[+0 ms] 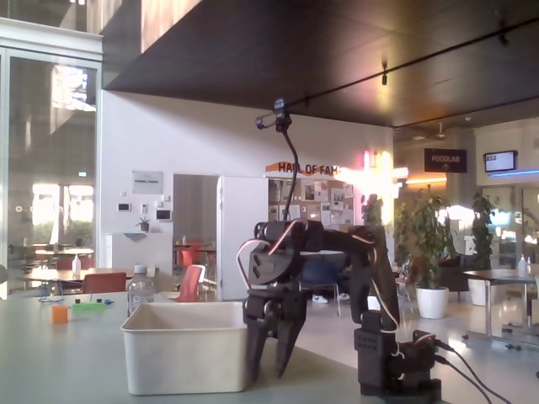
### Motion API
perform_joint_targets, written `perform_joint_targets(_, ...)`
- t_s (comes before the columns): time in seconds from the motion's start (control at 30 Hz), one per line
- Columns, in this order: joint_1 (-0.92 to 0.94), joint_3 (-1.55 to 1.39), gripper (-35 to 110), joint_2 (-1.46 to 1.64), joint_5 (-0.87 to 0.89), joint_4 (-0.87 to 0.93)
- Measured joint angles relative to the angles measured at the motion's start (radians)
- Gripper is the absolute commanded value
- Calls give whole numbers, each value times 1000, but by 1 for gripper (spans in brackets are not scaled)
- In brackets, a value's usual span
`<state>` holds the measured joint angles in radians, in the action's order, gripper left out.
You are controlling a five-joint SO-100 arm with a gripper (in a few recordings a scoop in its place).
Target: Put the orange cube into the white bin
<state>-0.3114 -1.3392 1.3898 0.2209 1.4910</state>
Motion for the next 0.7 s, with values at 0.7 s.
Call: perform_joint_targets(0.7,-29,6,73,-121,-155,-115)
